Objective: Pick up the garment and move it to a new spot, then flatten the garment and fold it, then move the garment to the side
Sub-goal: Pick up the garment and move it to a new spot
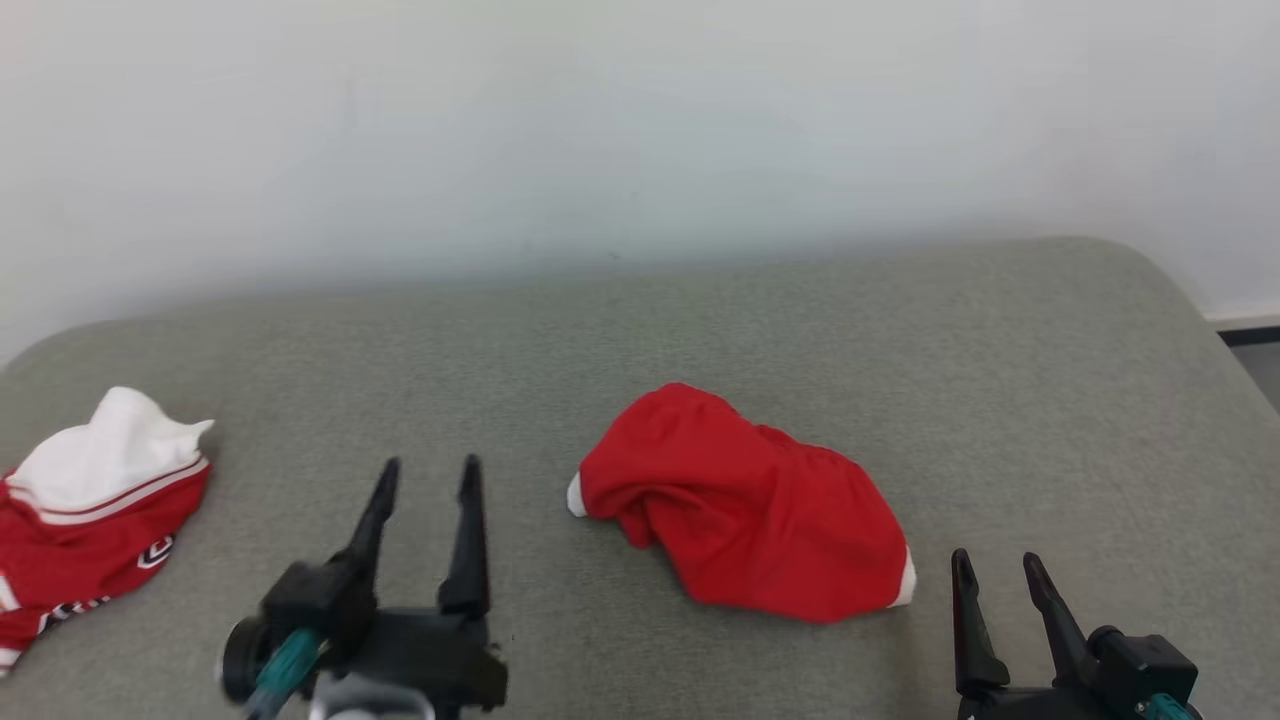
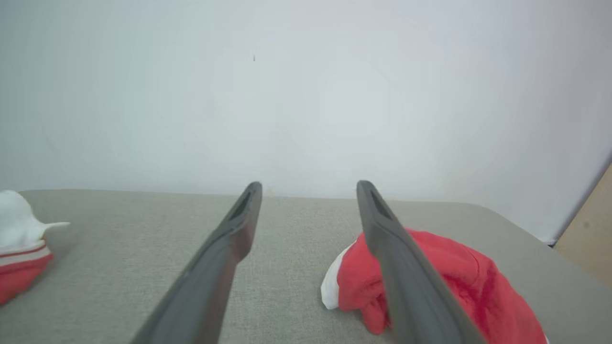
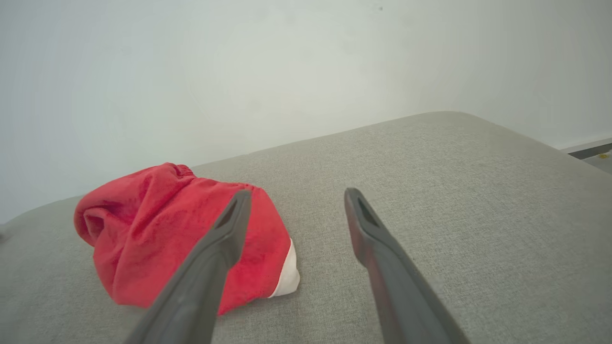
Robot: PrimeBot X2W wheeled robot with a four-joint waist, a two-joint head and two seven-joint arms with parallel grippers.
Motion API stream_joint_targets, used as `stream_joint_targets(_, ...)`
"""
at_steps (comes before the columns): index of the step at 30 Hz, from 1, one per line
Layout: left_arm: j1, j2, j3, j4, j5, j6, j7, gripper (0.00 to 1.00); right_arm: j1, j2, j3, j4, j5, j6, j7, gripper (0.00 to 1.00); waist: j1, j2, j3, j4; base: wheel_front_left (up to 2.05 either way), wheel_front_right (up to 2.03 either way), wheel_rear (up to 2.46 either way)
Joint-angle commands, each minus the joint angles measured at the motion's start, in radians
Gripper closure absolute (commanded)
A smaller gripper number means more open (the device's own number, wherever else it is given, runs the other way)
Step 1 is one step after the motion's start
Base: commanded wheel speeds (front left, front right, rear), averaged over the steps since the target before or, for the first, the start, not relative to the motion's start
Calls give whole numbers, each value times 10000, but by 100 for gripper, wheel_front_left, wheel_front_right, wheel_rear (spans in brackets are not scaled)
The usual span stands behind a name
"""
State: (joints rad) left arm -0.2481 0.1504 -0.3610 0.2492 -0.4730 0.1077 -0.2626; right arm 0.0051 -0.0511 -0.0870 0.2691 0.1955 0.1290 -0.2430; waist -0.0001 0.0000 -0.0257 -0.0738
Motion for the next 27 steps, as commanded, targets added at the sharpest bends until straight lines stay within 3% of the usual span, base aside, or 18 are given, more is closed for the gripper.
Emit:
stream_joint_targets(1,605,-72,357,-451,401,-78,-27,0,41,18,17,-58,-48,34,-53,0,1,0,-54,308,0,0,0)
stream_joint_targets(7,1970,-443,1729,-1602,1287,-625,-30,0,30,12,193,-74,-103,34,-94,0,1,0,-98,321,0,0,0)
stream_joint_targets(15,3466,-760,3197,-1830,2446,-1352,-32,0,216,12,397,39,-245,34,-138,0,1,0,-199,194,0,0,0)
stream_joint_targets(27,4413,-956,3881,-1220,3156,-1772,-33,0,482,13,298,153,-545,34,24,0,1,0,-256,285,0,0,0)
